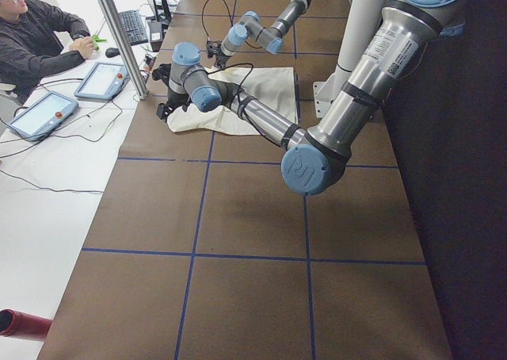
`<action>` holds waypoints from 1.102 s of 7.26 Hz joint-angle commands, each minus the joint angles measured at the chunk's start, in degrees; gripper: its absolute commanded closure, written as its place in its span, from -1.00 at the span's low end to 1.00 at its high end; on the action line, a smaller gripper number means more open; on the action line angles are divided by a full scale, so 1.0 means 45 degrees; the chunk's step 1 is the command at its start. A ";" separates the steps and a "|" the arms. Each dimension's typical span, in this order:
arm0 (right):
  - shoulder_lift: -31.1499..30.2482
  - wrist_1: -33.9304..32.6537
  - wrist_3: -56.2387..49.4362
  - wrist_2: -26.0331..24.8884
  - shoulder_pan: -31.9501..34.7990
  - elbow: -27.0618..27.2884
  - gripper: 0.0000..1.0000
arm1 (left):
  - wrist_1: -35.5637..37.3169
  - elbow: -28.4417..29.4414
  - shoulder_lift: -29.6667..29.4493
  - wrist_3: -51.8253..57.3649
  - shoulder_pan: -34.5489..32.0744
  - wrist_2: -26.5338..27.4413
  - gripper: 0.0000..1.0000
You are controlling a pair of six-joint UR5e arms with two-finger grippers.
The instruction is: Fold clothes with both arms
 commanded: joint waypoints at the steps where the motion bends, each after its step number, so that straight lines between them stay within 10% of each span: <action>1: -0.0036 0.0006 -0.0075 0.0002 0.0070 -0.0021 0.31 | -0.0104 -0.0018 0.0027 -0.0284 0.0014 0.0001 -1.00; 2: 0.0022 0.0393 0.0021 0.0079 0.0109 -0.0041 -0.99 | -0.0104 -0.0038 0.0047 -0.0285 0.0014 -0.0019 -1.00; 6: -0.0577 0.1822 0.2251 0.4921 0.1497 0.1903 -1.00 | -0.0104 -0.2467 0.1543 -0.2778 0.0655 0.0040 -1.00; 8: -0.3398 0.1842 0.4324 0.5314 0.0565 0.5989 -1.00 | -0.0336 -0.4520 0.2620 -0.6264 0.2038 0.0254 -1.00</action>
